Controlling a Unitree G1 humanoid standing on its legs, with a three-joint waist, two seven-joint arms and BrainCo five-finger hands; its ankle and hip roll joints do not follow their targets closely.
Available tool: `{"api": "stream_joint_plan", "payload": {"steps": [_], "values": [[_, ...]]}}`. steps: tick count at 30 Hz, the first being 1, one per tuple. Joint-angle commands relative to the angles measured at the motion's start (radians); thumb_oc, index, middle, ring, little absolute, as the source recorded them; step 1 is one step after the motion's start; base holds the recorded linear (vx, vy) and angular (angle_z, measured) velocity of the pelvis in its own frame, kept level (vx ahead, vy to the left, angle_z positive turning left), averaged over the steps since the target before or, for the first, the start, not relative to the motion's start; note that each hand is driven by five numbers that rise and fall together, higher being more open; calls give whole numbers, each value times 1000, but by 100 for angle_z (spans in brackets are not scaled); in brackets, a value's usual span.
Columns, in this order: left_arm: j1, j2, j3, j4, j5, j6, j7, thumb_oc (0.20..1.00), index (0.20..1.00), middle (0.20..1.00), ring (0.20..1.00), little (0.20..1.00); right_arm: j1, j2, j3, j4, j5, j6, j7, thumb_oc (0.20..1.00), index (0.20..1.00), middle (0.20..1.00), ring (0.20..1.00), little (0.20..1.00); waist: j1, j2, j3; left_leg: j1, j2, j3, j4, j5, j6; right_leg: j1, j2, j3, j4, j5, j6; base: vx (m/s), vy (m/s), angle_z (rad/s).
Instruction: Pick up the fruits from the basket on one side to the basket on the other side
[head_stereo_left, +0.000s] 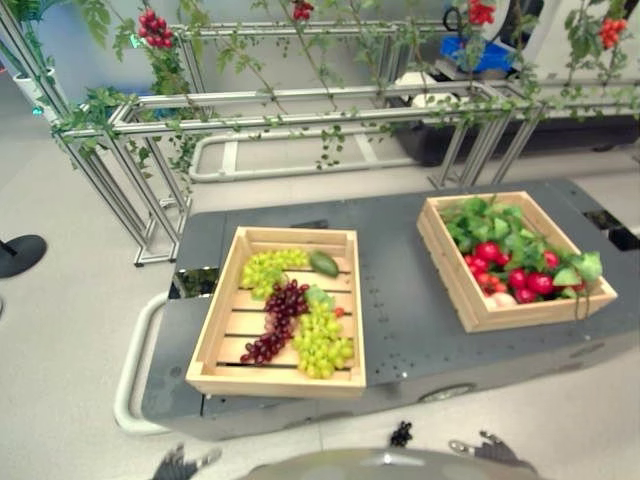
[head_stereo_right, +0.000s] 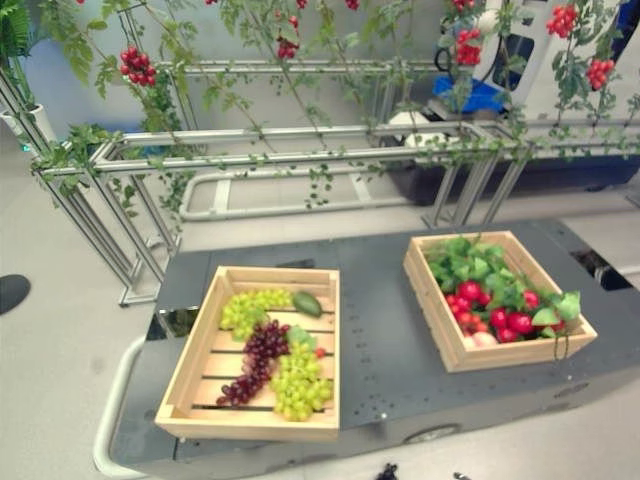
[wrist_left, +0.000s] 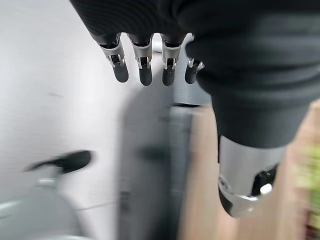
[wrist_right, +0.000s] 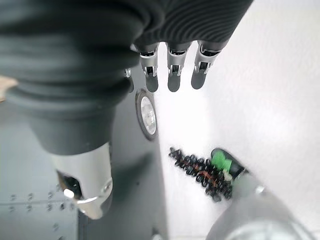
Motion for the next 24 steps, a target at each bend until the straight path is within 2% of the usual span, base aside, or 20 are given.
{"api": "stream_joint_plan", "payload": {"steps": [1,2,4,10,18,24], "values": [[91,49,17,-180,-71,-8,-83,1000,1000,1000,1000,1000,-56,-29,-30,25,-26,4,10,1000,1000,1000,1000,1000,-10,6,-31,-35,-21,10,0,0,10,-48,-12,-13,18,42,-26,-12,7,-4],[156,60,47,-311,-72,-3,-120,1000,1000,1000,1000,1000,-47,-33,-42,21,-32,7,23,1000,1000,1000,1000,1000,-5,9,-27,-36,-21,9,0,1,10,-48,-13,-14,17,43,-26,-8,2,-4],[211,68,94,-423,-90,10,-149,1000,1000,1000,1000,1000,-43,-32,-48,22,-33,10,33,1000,1000,1000,1000,1000,0,8,-26,-35,-20,9,0,0,10,-47,-16,-14,17,45,-26,0,0,0],[235,76,215,-566,-46,8,-137,1000,1000,1000,1000,1000,-42,-14,-48,18,-25,13,58,1000,1000,1000,1000,1000,15,-3,-25,-33,-15,6,1,-3,9,-41,-22,-23,19,44,-26,0,0,0],[129,71,241,-451,-2,1,-69,1000,1000,1000,1000,1000,-39,-8,-33,3,-30,11,70,1000,1000,1000,1000,1000,9,-11,-22,-32,-14,11,2,-5,7,-41,-28,-28,24,41,-26,0,0,0],[-75,132,217,-161,34,16,39,1000,1000,1000,1000,1000,-46,1,4,1,-55,11,64,1000,1000,1000,1000,1000,-15,-13,-23,-30,-18,24,3,-8,5,-49,-31,-20,30,41,-21,42,11,-1]]}}
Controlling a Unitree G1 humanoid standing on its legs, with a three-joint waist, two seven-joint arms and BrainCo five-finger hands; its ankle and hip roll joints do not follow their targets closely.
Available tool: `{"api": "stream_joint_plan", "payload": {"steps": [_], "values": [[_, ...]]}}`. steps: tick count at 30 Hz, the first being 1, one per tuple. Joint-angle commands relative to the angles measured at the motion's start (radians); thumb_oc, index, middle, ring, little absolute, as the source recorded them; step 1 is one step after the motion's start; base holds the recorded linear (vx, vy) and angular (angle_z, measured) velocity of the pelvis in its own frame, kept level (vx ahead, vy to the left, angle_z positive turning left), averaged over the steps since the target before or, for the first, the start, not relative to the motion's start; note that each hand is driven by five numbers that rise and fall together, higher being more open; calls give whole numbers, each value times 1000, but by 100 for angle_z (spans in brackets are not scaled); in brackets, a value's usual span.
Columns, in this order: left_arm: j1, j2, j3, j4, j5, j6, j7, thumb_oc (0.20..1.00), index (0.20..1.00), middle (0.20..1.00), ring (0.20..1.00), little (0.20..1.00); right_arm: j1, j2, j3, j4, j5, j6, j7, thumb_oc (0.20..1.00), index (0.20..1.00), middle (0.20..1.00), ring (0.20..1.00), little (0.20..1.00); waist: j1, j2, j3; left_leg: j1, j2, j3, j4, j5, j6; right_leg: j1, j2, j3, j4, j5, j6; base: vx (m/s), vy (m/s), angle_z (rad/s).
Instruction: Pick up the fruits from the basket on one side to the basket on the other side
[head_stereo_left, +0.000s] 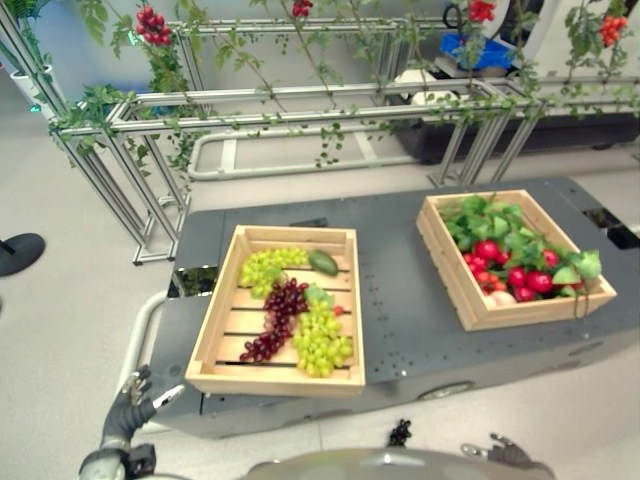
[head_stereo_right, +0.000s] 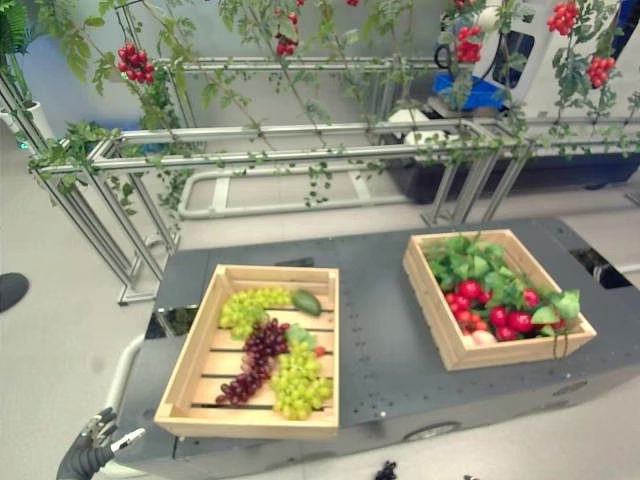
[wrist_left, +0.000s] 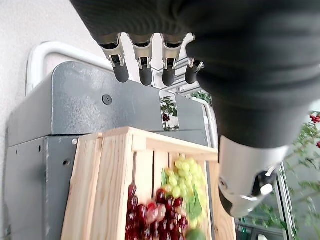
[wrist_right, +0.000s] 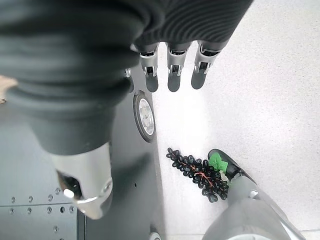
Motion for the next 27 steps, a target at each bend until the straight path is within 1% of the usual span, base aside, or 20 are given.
{"api": "stream_joint_plan", "payload": {"steps": [1,2,5,11,17,24,27], "values": [[-54,73,7,37,51,-19,80,1000,1000,1000,1000,1000,-62,11,39,23,-30,-6,-6,1000,1000,1000,1000,1000,-18,-2,-19,-33,-23,21,3,-10,6,-50,-34,-22,32,37,-19,38,14,-4],[-87,84,0,80,50,-18,98,1000,1000,1000,1000,1000,-59,13,45,27,-32,-7,-8,1000,1000,1000,1000,1000,-22,-2,-20,-33,-24,22,3,-11,7,-53,-34,-19,35,35,-19,43,13,-3],[-149,113,-14,135,47,-18,135,1000,1000,1000,1000,1000,-51,23,62,18,-38,-8,-12,1000,1000,1000,1000,1000,-35,-5,-19,-35,-24,25,3,-13,8,-60,-31,-10,43,28,-19,44,3,-4],[-199,164,-18,97,68,-11,174,1000,1000,1000,1000,1000,-36,47,81,16,-34,-5,-14,1000,1000,1000,1000,1000,-48,-14,-21,-33,-25,28,2,-22,10,-68,-18,5,51,13,-22,56,-9,-3],[-204,195,-1,34,93,10,176,1000,1000,1000,1000,1000,-32,60,90,20,-32,-1,-8,1000,1000,1000,1000,1000,-50,-18,-32,-22,-23,37,1,-29,10,-65,-1,20,42,4,-27,56,-16,-6],[-217,228,7,24,130,29,181,1000,1000,1000,1000,1000,-25,59,95,8,-29,1,0,1000,1000,1000,1000,1000,-59,-14,-32,-14,-19,44,1,-30,8,-61,5,25,44,-4,-32,34,-11,-4],[-240,251,-4,51,160,36,190,1000,1000,1000,1000,1000,-24,58,103,6,-31,1,4,1000,1000,1000,1000,1000,-68,-14,-27,-15,-19,47,2,-31,8,-69,9,29,49,-8,-33,30,-11,-3]]}}
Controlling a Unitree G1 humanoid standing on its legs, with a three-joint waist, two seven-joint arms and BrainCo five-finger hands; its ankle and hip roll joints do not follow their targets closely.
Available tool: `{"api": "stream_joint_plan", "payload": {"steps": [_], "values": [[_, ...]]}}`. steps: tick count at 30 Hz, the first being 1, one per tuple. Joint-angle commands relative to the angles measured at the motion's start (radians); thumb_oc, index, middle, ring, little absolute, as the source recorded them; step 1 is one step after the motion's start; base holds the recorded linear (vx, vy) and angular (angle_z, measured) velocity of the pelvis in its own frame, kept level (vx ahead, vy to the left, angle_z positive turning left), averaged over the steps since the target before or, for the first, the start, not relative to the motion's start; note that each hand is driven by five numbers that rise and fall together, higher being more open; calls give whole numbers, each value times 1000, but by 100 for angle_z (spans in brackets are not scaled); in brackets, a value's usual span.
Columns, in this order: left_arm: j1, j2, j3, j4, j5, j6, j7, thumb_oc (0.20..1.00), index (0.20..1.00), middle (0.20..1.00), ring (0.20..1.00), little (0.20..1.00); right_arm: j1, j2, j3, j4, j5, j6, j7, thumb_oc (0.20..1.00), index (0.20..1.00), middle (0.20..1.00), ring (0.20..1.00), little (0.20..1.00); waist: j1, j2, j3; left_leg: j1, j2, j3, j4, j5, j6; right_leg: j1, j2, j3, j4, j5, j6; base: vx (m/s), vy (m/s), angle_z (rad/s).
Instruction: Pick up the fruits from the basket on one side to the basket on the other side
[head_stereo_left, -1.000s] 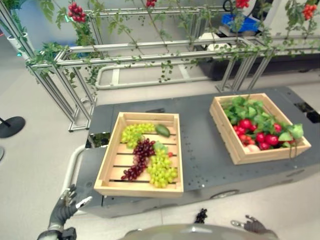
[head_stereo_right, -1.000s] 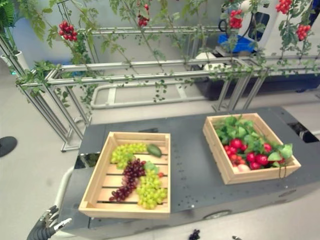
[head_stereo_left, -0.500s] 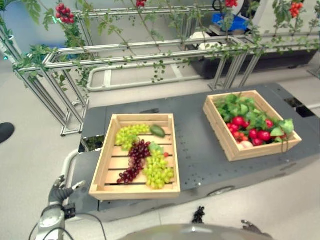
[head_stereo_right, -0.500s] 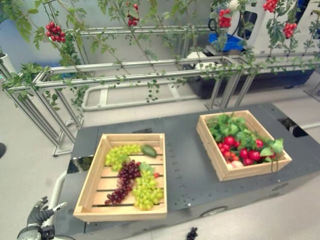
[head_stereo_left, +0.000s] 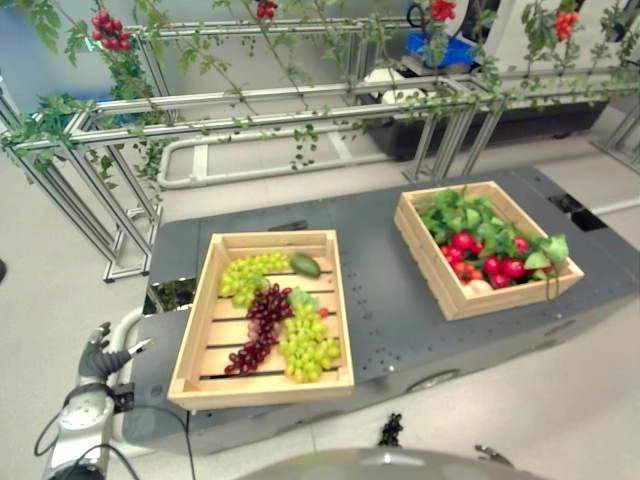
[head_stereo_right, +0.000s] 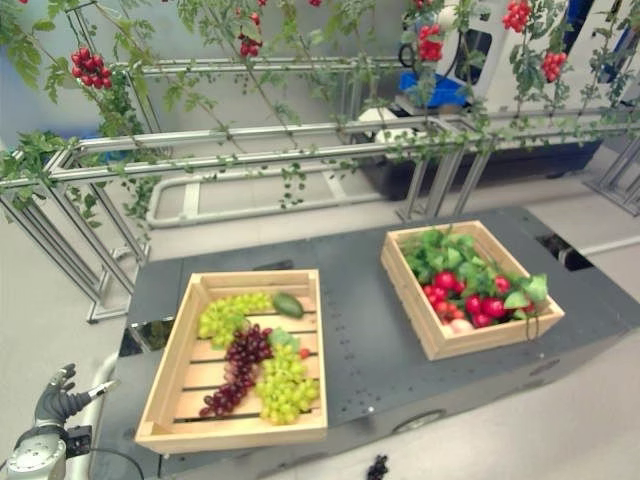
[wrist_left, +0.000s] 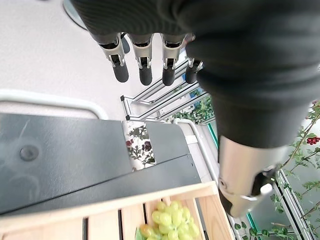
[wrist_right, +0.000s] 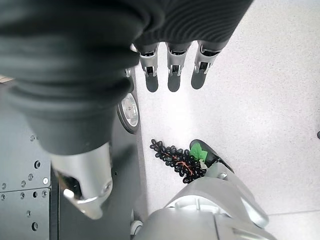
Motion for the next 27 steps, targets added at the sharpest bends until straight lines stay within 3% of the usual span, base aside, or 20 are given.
{"api": "stream_joint_plan", "payload": {"steps": [1,13,27], "values": [[-69,72,7,-9,55,-25,36,1000,1000,1000,1000,1000,-66,23,28,6,-6,-2,4,1000,1000,1000,1000,1000,-18,7,8,-5,-22,10,2,-30,10,-34,4,-9,51,-13,-29,18,-14,-5],[-142,90,-26,-73,-7,-54,51,1000,1000,1000,1000,1000,-80,24,50,-14,4,-9,-4,1000,1000,1000,1000,1000,-32,4,42,-37,-16,14,2,-21,10,-82,10,5,72,-22,-32,6,-8,-4],[-169,5,-222,-33,-26,-41,-116,1000,1000,1000,1000,1000,-83,29,60,35,2,-7,7,1000,1000,1000,1000,1000,-46,2,39,-7,-15,22,0,-32,11,-45,25,3,58,-31,-40,24,2,1]]}}
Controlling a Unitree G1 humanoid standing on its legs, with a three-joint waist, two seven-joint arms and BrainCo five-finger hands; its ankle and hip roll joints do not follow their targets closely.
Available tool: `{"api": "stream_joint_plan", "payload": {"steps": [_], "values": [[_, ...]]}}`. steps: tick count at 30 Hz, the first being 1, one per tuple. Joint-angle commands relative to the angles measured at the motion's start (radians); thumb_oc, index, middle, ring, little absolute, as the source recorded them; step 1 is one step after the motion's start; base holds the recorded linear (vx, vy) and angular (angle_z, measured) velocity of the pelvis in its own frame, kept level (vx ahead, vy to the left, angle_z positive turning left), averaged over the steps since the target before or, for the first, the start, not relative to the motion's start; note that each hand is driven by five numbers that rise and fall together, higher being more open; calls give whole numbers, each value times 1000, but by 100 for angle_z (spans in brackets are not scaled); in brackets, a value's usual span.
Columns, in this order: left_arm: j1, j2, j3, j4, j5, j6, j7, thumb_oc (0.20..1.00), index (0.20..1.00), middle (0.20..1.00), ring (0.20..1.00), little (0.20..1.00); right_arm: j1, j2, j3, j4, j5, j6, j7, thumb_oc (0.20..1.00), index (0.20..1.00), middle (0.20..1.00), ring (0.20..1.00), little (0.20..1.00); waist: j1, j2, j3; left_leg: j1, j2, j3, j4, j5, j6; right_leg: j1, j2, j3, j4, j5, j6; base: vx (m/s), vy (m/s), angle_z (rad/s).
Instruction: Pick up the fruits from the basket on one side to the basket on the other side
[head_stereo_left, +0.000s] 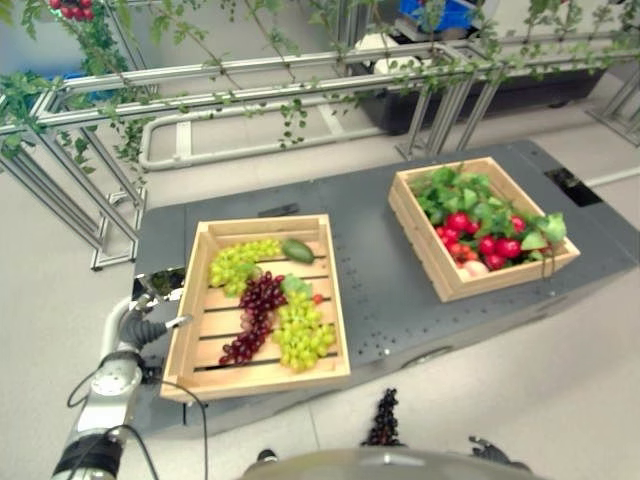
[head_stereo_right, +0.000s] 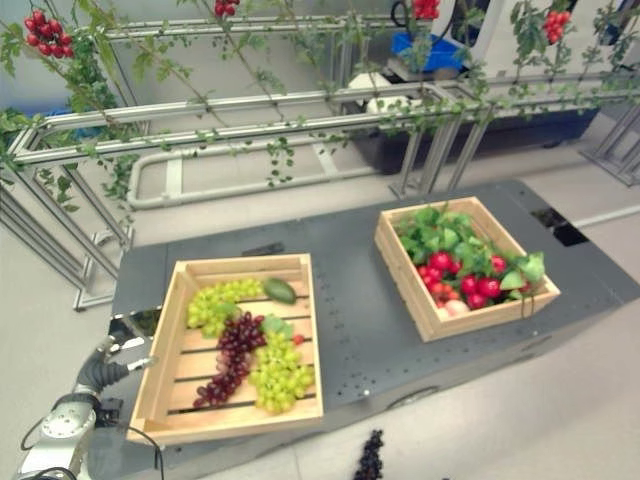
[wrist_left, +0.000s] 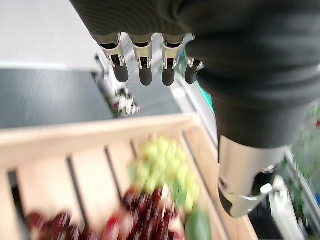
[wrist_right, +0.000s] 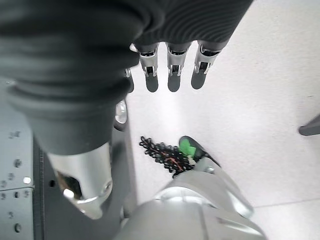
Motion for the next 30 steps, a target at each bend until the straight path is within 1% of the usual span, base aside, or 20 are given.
{"api": "stream_joint_plan", "payload": {"steps": [1,4,7,16,18,22,23,27,29,30], "values": [[-76,-11,-23,-1,4,-42,-31,1000,1000,1000,1000,1000,-39,28,53,37,2,-8,6,1000,1000,1000,1000,1000,-22,4,-18,16,-18,6,0,-33,12,-12,21,-18,59,-42,-33,10,6,-3],[-92,-30,-52,1,7,-42,-37,1000,1000,1000,1000,1000,-45,30,56,45,-1,-8,4,1000,1000,1000,1000,1000,-23,6,-18,17,-19,6,0,-34,13,-9,21,-18,59,-42,-33,0,0,0],[-122,-70,-105,15,36,-42,-35,1000,1000,1000,1000,1000,-44,42,68,39,-1,-11,3,1000,1000,1000,1000,1000,-30,4,-19,19,-18,7,0,-34,16,-7,22,-17,59,-43,-33,0,0,0],[-150,-96,-136,37,94,-31,-7,1000,1000,1000,1000,1000,-51,48,80,32,-2,-12,2,1000,1000,1000,1000,1000,-35,3,-12,12,-20,9,0,-34,18,-19,22,-14,61,-39,-32,-4,0,0],[-191,-104,-156,51,109,-29,18,1000,1000,1000,1000,1000,-59,43,90,11,8,-13,-2,1000,1000,1000,1000,1000,-41,0,8,-6,-22,10,0,-30,21,-47,22,-6,68,-36,-32,-55,0,0],[-222,-106,-173,51,119,-26,33,1000,1000,1000,1000,1000,-74,35,93,-17,17,-14,-8,1000,1000,1000,1000,1000,-43,-1,30,-28,-22,12,2,-23,22,-77,16,0,78,-32,-31,-62,1,-2],[-254,-107,-189,56,128,-25,49,1000,1000,1000,1000,1000,-85,27,97,-43,26,-16,-13,1000,1000,1000,1000,1000,-48,-2,52,-49,-20,11,5,-17,23,-104,11,6,85,-29,-30,-84,6,-7],[-313,-112,-206,71,120,-25,87,1000,1000,1000,1000,1000,-110,11,110,-105,49,-24,-22,1000,1000,1000,1000,1000,-57,-3,104,-90,-22,15,13,-5,25,-160,1,21,105,-22,-29,-99,10,-12],[-340,-109,-206,86,112,-24,105,1000,1000,1000,1000,1000,-123,3,118,-139,58,-27,-24,1000,1000,1000,1000,1000,-58,-8,128,-118,-15,17,32,-6,26,-191,-6,28,119,-20,-32,-79,-9,-17],[-343,-109,-207,88,112,-25,105,1000,1000,1000,1000,1000,-125,2,117,-139,58,-26,-24,1000,1000,1000,1000,1000,-58,-8,128,-122,-14,18,36,-7,26,-195,-7,29,121,-21,-32,-80,-12,-11]]}}
